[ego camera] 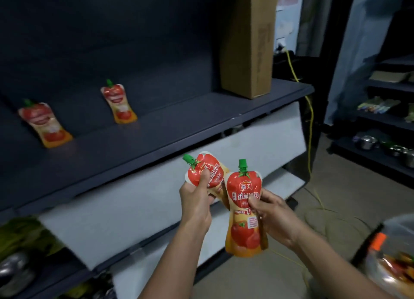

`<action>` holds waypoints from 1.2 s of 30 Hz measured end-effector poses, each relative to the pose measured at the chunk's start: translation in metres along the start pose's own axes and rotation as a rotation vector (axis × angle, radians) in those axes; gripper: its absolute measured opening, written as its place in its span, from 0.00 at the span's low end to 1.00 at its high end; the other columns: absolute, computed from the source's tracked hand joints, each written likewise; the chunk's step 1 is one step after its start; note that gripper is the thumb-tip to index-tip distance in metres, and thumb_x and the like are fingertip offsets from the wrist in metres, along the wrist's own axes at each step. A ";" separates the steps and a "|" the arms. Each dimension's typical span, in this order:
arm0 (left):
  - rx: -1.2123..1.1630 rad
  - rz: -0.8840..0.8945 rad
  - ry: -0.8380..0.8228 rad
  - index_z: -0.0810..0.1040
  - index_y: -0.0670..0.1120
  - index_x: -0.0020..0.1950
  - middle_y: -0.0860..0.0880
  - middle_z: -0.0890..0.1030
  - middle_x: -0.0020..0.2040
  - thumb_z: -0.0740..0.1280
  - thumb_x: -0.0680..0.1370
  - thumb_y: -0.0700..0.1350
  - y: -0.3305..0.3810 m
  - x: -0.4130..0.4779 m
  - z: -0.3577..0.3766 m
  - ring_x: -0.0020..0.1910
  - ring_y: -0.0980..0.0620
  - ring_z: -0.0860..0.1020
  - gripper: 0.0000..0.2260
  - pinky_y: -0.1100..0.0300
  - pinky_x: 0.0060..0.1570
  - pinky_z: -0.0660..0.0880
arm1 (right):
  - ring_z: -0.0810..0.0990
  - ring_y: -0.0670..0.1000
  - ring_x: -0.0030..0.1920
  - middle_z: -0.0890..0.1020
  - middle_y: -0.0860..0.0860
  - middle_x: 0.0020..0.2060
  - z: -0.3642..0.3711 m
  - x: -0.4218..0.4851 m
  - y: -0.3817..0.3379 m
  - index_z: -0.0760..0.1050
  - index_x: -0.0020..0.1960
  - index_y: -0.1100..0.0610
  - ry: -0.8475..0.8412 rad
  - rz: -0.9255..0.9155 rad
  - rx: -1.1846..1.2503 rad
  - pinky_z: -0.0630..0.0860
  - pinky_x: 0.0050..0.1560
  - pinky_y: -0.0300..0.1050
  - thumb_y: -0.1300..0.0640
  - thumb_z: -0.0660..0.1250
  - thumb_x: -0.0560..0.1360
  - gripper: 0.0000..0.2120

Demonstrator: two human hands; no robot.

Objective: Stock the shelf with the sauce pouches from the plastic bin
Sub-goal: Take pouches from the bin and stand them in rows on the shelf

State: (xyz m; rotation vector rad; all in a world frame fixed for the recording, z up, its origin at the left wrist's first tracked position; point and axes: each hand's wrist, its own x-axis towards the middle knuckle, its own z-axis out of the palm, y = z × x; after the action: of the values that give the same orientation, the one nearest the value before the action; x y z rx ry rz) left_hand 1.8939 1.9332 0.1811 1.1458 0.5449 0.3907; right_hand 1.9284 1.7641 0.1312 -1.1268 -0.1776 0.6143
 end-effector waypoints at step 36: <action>0.539 0.492 0.138 0.80 0.42 0.49 0.51 0.83 0.43 0.75 0.71 0.35 0.270 0.270 -0.278 0.41 0.57 0.82 0.09 0.66 0.39 0.79 | 0.85 0.52 0.49 0.86 0.52 0.47 0.308 0.355 -0.055 0.78 0.55 0.57 -0.320 -0.349 -0.429 0.82 0.47 0.45 0.60 0.75 0.64 0.19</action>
State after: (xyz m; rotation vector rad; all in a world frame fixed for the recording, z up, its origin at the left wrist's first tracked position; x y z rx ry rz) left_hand 1.9431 2.3899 0.2913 1.7920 0.4976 0.7811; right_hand 2.1072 2.1845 0.2544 -1.3618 -0.7946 0.4484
